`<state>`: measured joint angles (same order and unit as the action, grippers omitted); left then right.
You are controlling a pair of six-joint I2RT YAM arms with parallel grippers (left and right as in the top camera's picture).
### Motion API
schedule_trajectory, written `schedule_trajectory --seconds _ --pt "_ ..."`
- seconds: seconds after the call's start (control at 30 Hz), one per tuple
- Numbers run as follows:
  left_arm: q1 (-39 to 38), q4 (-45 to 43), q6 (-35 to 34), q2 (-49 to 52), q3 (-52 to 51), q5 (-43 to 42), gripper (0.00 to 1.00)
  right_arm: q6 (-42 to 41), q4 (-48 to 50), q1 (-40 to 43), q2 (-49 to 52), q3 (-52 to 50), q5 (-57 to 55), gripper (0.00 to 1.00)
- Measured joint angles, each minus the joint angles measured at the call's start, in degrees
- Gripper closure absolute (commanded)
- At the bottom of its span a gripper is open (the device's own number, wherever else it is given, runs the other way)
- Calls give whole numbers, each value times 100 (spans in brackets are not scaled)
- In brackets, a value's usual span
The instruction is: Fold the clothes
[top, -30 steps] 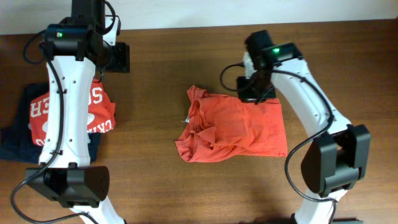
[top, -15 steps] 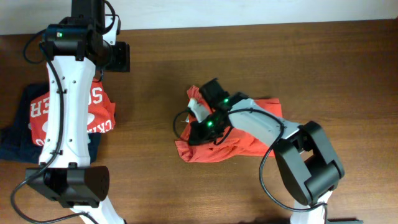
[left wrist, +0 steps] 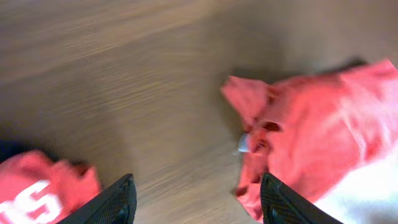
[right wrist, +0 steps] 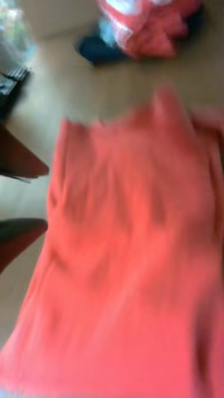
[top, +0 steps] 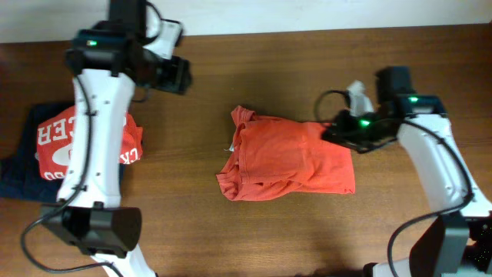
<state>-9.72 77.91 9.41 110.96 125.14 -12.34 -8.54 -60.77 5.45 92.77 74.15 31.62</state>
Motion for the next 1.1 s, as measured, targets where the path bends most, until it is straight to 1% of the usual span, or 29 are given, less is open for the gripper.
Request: schedule_trajectory --seconds 0.03,0.07,0.13,0.2,0.3,0.4,0.5,0.53,0.57,0.6,0.63,0.67,0.7,0.73,0.77,0.83,0.93,1.03,1.1 --pt "-179 -11 153 59 -42 -103 35 26 -35 146 35 -31 -118 27" --pt "-328 -22 258 155 -74 -168 34 142 -26 391 127 -101 -271 22" --pt "-614 -79 415 435 -151 -273 33 304 -31 625 254 -173 -407 18" --pt "-809 -122 496 831 -205 -345 35 566 -11 931 505 -227 -494 16" --pt "-887 -136 564 1464 -254 -387 39 918 140 1255 975 -234 -466 12" --pt "-874 -92 605 1939 -319 -378 39 1449 247 1394 1639 -238 -79 12" --pt "-831 -70 590 2000 -319 -245 39 1814 339 1346 2076 -238 413 14" --pt "-798 -35 575 1998 -271 -199 39 1934 358 1307 2192 -238 566 17" --pt "-761 7 544 1998 -232 -173 39 1991 372 1272 2256 -238 688 21" --pt "-658 144 485 1998 -133 -131 39 2090 404 1185 2299 -238 831 33" --pt "-560 229 435 1998 -24 -111 39 2135 448 1093 2323 -238 885 51" --pt "-455 330 387 1998 131 -92 39 2208 501 949 2358 -238 914 72" --pt "-286 485 339 2000 363 -72 39 2227 511 852 2380 -238 946 88" --pt "-144 675 308 1998 619 -66 39 2251 511 750 2387 -238 957 95" --pt "-31 793 295 1998 802 -61 39 2212 516 697 2387 -238 944 96" --pt "188 1067 273 1998 1147 -26 39 1867 415 706 2385 -227 579 96" --pt "323 1294 256 1998 1394 -24 39 1384 -177 938 2315 26 -192 96" --pt "463 1351 251 1998 1598 -26 39 892 -905 1340 1928 791 -1285 96" --pt "538 1377 251 1998 1655 -24 39 745 -1215 1434 1596 1381 -1777 96"
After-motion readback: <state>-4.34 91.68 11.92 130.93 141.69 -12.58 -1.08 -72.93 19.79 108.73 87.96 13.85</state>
